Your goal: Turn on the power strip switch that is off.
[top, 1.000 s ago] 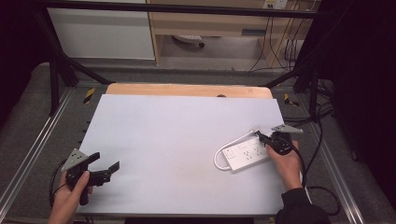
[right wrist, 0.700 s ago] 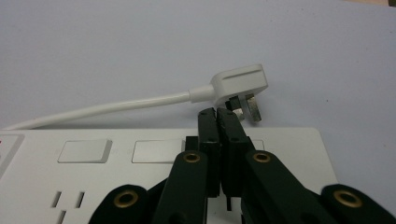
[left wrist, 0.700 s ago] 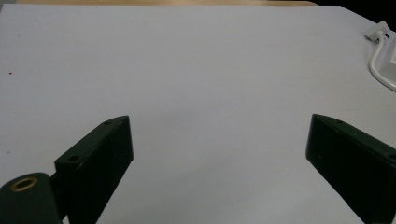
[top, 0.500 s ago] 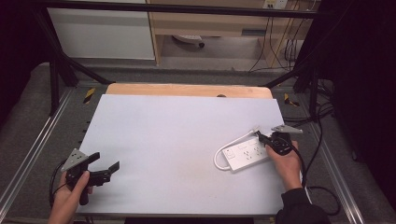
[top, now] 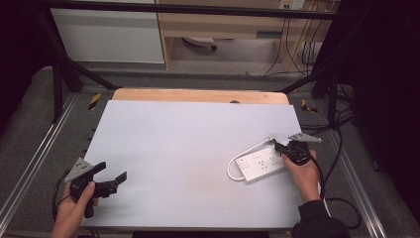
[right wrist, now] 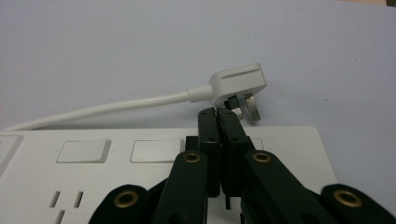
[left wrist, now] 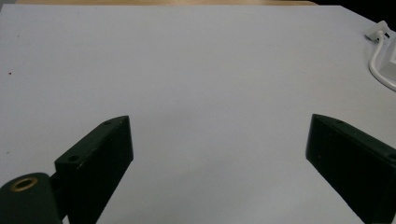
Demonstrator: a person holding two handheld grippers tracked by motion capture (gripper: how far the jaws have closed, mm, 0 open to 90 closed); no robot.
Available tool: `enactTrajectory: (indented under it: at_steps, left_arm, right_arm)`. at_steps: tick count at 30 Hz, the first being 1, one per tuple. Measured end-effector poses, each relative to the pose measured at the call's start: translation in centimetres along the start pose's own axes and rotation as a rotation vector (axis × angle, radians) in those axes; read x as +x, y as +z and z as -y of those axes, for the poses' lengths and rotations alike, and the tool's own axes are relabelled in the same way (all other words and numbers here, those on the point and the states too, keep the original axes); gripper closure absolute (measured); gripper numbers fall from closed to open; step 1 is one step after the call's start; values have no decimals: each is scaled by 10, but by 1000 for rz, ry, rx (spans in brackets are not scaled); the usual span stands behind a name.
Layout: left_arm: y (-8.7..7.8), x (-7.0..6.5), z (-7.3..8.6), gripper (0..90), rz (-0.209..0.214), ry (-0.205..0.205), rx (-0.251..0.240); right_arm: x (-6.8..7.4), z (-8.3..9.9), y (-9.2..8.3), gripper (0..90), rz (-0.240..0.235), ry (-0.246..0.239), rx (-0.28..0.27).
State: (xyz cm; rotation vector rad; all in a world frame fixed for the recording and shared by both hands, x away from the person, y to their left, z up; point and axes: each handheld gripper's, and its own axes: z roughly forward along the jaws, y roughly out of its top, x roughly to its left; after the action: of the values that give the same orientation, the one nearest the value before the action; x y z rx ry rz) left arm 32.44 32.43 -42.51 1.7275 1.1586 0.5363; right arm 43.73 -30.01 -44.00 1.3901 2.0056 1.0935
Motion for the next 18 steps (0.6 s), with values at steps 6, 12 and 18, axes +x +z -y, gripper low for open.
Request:
enactTrajectory:
  at_steps: [6, 12, 18]
  left_arm:
    - [0, 0, 0, 75, 0, 0, 0]
    - [0, 0, 0, 75, -1, 2, 0]
    - [0, 0, 0, 75, -1, 1, 0]
  right_arm:
    - [0, 1, 0, 898, 1, -2, -4]
    - [0, 1, 0, 900, -1, 3, -7]
    - [0, 1, 0, 900, -1, 1, -9]
